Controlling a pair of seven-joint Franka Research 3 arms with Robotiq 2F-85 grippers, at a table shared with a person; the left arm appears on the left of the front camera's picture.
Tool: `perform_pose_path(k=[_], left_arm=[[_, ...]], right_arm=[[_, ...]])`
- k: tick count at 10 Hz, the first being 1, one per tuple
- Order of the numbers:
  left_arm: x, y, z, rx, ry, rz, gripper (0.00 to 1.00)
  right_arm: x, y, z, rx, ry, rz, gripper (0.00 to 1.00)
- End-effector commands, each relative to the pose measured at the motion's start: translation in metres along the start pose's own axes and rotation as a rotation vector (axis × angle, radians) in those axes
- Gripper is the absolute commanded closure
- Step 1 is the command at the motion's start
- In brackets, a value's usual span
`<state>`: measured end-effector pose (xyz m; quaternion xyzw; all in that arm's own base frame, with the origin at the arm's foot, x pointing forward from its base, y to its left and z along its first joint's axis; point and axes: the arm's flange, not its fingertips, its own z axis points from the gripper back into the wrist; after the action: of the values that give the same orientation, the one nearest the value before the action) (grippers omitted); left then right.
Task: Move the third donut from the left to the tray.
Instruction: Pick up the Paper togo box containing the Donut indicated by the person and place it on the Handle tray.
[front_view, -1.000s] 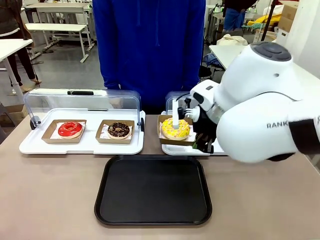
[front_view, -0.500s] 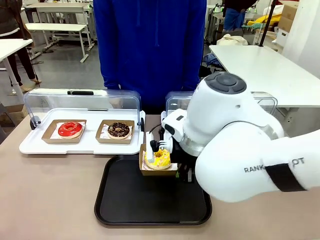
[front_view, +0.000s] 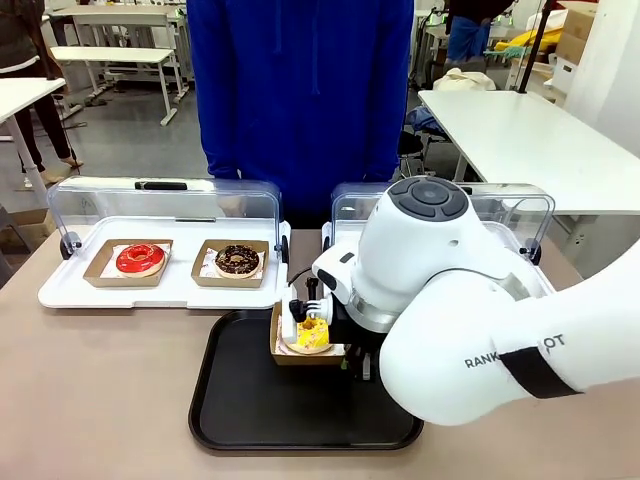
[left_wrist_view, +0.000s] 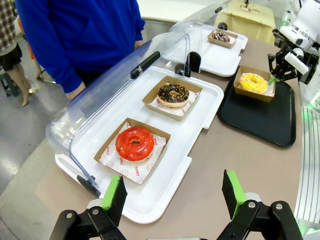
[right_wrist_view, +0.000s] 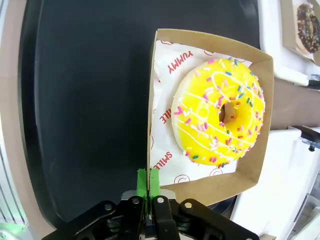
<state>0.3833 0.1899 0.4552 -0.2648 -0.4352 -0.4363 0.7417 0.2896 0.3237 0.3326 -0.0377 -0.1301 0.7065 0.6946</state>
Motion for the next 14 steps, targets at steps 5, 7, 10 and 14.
perform_pose_path(k=[5, 7, 10, 14], left_arm=[[0.001, -0.002, 0.001, -0.007, 0.004, -0.011, 0.0], [0.001, -0.002, 0.001, -0.007, 0.004, -0.011, 0.0], [0.001, -0.002, 0.001, -0.007, 0.004, -0.011, 0.0], [0.001, -0.002, 0.001, -0.007, 0.004, -0.011, 0.0]], right_arm=[[-0.062, 0.066, -0.019, -0.004, 0.008, -0.005, 0.98], [-0.065, 0.062, -0.022, 0.019, 0.007, -0.005, 0.98], [-0.065, 0.058, -0.023, 0.019, 0.012, 0.005, 0.66], [-0.063, 0.058, -0.014, 0.009, 0.024, 0.018, 0.0]])
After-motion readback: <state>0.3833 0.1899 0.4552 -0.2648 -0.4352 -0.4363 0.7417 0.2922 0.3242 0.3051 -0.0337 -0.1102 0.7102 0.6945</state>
